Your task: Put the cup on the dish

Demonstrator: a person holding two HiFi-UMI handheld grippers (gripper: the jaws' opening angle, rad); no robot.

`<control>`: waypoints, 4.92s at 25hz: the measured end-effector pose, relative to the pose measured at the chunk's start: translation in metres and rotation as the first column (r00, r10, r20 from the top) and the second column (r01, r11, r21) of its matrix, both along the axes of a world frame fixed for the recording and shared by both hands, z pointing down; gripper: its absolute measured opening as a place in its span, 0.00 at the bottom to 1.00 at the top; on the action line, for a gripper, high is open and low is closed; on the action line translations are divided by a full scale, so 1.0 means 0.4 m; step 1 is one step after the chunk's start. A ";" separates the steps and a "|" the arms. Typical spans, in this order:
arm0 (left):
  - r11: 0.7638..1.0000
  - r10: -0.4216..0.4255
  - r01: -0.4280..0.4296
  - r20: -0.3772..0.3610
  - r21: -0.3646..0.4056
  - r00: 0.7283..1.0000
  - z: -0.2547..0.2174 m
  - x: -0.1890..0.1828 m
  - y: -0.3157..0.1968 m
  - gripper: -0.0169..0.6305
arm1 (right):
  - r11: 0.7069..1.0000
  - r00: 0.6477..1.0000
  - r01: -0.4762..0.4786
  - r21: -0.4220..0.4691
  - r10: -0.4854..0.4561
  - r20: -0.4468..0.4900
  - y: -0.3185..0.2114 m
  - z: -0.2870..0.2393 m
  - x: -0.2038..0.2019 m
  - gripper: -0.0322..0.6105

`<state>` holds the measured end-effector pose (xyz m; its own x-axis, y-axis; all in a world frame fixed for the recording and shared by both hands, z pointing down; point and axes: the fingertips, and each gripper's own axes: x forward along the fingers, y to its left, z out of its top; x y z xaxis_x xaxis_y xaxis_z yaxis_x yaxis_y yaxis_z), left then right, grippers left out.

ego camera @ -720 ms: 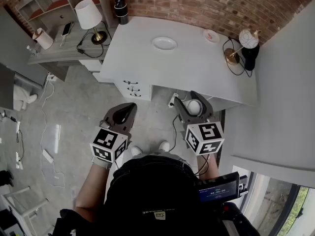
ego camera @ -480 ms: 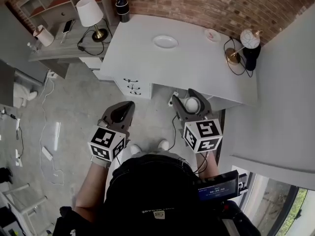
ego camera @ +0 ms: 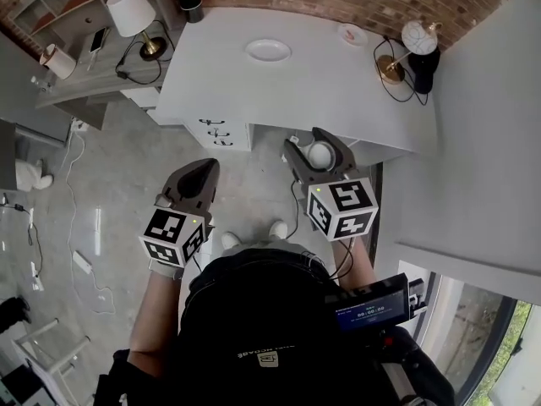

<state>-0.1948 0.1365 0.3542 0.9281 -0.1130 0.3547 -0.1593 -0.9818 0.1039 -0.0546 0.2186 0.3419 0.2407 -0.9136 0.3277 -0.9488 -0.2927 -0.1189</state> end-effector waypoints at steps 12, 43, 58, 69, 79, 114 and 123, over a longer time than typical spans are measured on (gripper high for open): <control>1.000 -0.012 0.012 0.010 0.003 1.000 0.011 0.047 0.019 0.03 | 1.000 0.999 -0.008 0.002 0.007 0.031 0.023 0.024 0.053 0.43; 0.996 -0.084 0.083 0.059 0.014 0.995 0.050 0.209 0.097 0.03 | 1.000 0.993 -0.027 0.017 0.024 0.115 0.167 0.094 0.255 0.43; 0.999 -0.046 0.047 0.041 -0.015 0.998 0.064 0.299 -0.088 0.03 | 0.996 0.991 -0.084 -0.011 0.085 0.102 0.023 0.095 0.341 0.43; 0.999 -0.003 0.004 0.042 -0.037 0.999 0.063 0.348 -0.282 0.03 | 0.989 0.981 -0.143 -0.040 0.147 0.124 -0.146 0.095 0.390 0.43; 0.997 0.039 -0.036 0.049 -0.072 0.998 0.087 0.383 -0.491 0.03 | 0.979 0.974 -0.194 -0.068 0.201 0.106 -0.343 0.092 0.443 0.43; 0.974 -0.167 0.177 0.084 -0.139 0.982 0.139 0.287 -0.771 0.03 | 0.987 0.992 -0.055 -0.149 0.071 0.102 -0.722 0.171 0.517 0.43; 0.943 -0.303 0.313 0.098 -0.114 0.948 0.125 0.300 -0.795 0.03 | 0.987 0.991 0.052 -0.153 -0.033 0.126 -0.809 0.218 0.588 0.43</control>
<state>-0.0749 -0.1816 0.4041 0.8240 -0.3384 0.4545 -0.4643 -0.8631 0.1990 0.1807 -0.1050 0.4289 0.1516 -0.8574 0.4917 -0.9418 -0.2764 -0.1915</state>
